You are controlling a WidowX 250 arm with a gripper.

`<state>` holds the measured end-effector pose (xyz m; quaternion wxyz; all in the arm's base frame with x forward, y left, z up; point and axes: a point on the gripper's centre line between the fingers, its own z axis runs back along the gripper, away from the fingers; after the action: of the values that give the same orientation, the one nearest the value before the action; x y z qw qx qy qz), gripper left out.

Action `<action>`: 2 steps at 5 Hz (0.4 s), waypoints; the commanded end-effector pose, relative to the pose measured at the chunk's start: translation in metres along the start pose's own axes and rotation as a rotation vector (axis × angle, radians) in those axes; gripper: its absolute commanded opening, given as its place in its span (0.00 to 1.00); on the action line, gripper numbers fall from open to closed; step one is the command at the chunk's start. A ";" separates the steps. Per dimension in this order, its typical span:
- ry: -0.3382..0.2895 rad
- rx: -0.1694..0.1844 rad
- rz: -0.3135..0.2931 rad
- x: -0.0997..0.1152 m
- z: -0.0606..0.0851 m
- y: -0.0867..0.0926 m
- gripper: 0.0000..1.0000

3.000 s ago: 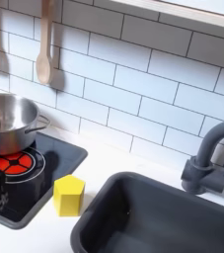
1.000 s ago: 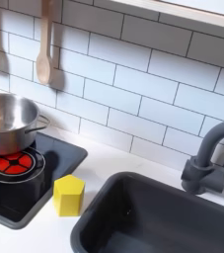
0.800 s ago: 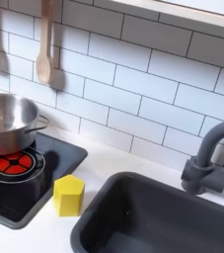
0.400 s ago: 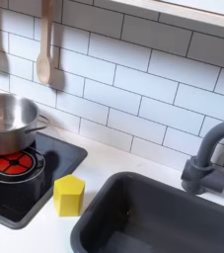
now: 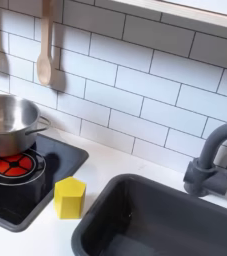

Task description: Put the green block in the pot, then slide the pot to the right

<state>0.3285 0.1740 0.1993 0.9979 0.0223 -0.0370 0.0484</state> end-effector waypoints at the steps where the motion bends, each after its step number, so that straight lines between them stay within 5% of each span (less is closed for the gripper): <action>1: 0.020 -0.013 -0.020 0.005 -0.010 -0.003 1.00; 2: 0.028 -0.022 -0.048 0.009 -0.015 -0.009 1.00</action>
<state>0.3402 0.1653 0.1853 0.9994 0.0126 -0.0238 0.0222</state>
